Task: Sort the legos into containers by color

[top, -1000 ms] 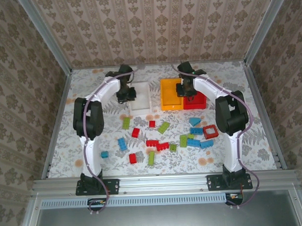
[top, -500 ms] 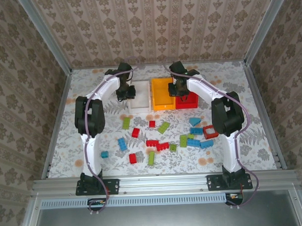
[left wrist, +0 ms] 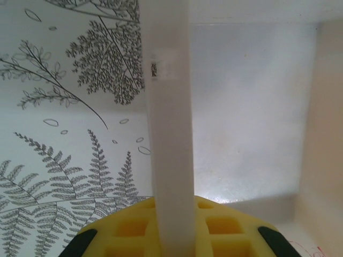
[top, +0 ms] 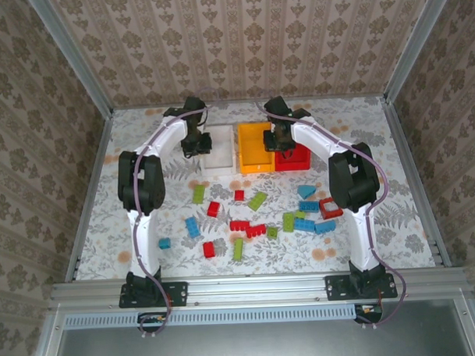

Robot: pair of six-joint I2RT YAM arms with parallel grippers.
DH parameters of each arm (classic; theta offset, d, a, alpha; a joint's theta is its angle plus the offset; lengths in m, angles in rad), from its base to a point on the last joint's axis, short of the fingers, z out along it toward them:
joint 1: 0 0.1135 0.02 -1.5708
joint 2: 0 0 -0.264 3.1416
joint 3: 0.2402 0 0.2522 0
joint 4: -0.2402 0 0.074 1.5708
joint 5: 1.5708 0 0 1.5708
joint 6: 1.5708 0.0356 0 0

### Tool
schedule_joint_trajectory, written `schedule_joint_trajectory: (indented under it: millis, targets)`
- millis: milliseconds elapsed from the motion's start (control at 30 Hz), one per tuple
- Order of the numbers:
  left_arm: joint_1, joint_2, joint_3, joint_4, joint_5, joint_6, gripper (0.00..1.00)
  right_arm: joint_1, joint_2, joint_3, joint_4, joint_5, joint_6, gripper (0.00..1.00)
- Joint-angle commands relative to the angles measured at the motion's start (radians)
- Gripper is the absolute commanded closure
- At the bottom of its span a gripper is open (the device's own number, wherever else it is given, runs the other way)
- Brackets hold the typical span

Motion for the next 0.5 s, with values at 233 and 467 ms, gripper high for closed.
schedule_joint_trajectory:
  millis: [233, 467]
  targets:
    - [-0.003, 0.010, 0.035, -0.030, -0.011, 0.009, 0.95, -0.008, -0.010, 0.028, -0.039, 0.011, 0.003, 0.60]
    - [-0.005, -0.047, 0.028, -0.045, -0.035, -0.003, 0.67, -0.008, -0.083, 0.030, -0.044, 0.015, 0.009, 0.48]
